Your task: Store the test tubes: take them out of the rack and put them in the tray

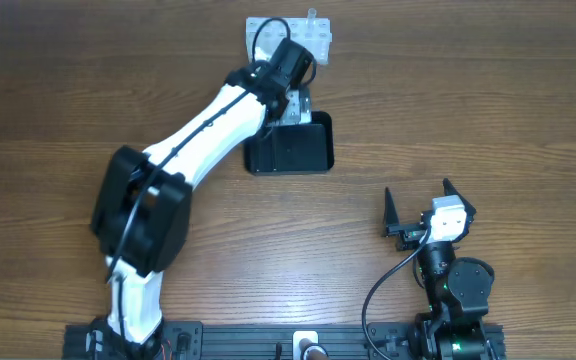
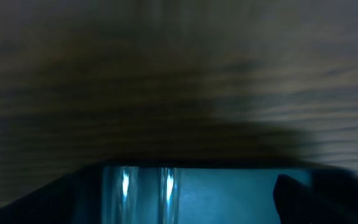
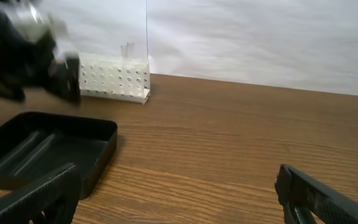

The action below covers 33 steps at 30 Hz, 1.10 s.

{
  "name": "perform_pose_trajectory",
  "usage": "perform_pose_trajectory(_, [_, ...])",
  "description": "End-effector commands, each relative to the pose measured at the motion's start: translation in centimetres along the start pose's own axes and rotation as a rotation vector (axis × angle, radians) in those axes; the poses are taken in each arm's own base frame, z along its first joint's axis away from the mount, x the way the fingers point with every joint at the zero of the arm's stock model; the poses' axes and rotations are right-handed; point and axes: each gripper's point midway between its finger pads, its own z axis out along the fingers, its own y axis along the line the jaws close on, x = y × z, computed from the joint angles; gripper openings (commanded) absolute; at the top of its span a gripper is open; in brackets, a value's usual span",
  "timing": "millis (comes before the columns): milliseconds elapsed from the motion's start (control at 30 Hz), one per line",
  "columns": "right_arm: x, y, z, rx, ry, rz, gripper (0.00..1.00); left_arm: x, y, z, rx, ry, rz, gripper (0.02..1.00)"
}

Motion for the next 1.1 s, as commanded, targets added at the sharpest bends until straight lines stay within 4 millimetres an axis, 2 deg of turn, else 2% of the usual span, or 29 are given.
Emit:
perform_pose_trajectory(33, [0.1,0.1,0.0,-0.007,-0.001,0.003,0.991,-5.7,1.4,-9.0,0.007,-0.247,-0.060,0.996])
perform_pose_trajectory(133, [0.1,0.1,0.0,-0.007,-0.001,0.003,0.991,-7.8,2.6,-13.4,0.000,-0.361,-0.098,0.998])
perform_pose_trajectory(333, [0.1,0.1,0.0,-0.007,-0.001,0.004,0.991,-12.3,6.0,-24.0,-0.006,-0.679,-0.249,0.998])
perform_pose_trajectory(467, [0.1,0.1,0.0,-0.007,-0.001,0.003,0.991,-14.9,8.5,-30.2,0.069,-0.872,-0.376,0.998])
perform_pose_trajectory(500, [0.1,0.1,0.0,-0.007,-0.001,0.003,0.991,-15.5,9.5,-32.2,0.115,-0.939,-0.419,0.996])
perform_pose_trajectory(600, [0.1,0.1,0.0,-0.007,-0.001,0.003,0.991,-15.5,11.4,-34.9,0.173,-1.025,-0.439,0.998])
perform_pose_trajectory(733, [0.1,0.1,0.0,-0.007,-0.001,0.004,0.993,-13.9,12.6,-37.5,0.229,-1.126,-0.248,0.996])
perform_pose_trajectory(833, [0.1,0.1,0.0,-0.007,-0.001,0.003,0.993,-11.6,13.2,-38.2,0.266,-1.197,-0.103,0.996])
perform_pose_trajectory(900, [0.1,0.1,0.0,-0.007,-0.001,0.003,0.991,-9.8,13.6,-37.9,0.292,-1.227,-0.042,0.998])
perform_pose_trajectory(1100, [0.1,0.1,0.0,-0.007,-0.001,0.003,0.991,-3.6,16.2,-35.5,0.343,-1.288,0.030,0.998])
